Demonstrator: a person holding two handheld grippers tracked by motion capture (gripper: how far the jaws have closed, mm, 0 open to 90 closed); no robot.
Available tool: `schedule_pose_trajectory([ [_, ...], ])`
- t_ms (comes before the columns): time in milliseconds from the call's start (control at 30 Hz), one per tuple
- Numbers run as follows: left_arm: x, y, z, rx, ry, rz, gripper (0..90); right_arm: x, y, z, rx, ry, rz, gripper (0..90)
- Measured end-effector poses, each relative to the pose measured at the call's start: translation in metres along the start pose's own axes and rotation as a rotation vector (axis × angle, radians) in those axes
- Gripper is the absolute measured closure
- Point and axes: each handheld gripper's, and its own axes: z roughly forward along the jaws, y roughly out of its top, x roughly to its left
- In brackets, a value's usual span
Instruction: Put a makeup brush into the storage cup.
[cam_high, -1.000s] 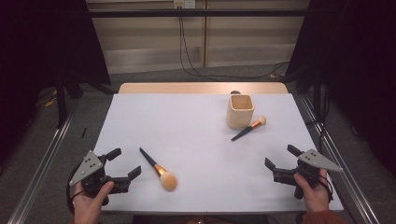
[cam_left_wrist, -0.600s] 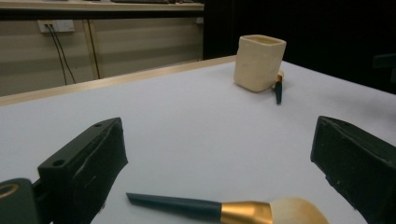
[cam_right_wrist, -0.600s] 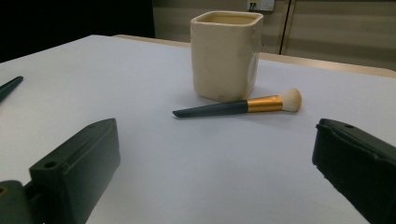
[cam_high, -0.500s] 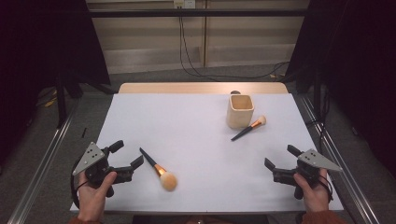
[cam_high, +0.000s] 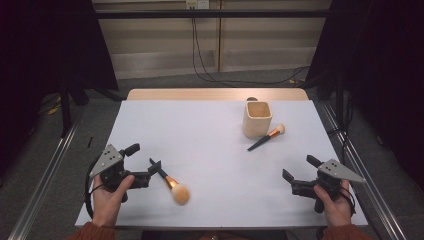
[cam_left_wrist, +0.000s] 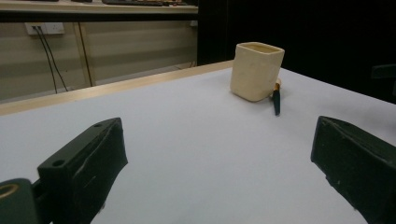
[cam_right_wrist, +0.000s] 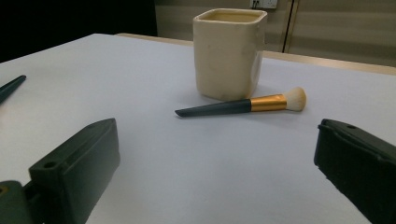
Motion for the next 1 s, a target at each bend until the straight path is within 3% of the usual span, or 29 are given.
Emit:
schedule_pose_trajectory([
  [300,0.004,0.008,0.016,0.015,-0.012,0.027,2.9,0.000,0.000,0.000,0.001,0.003,0.001,0.0],
  [667,0.014,0.010,0.026,0.015,-0.026,0.009,1.5,-0.001,0.000,0.000,0.002,-0.008,0.005,0.2],
  [1000,0.011,0.014,0.040,0.091,-0.083,0.050,2.0,0.000,0.000,0.000,0.004,-0.002,0.002,0.2],
])
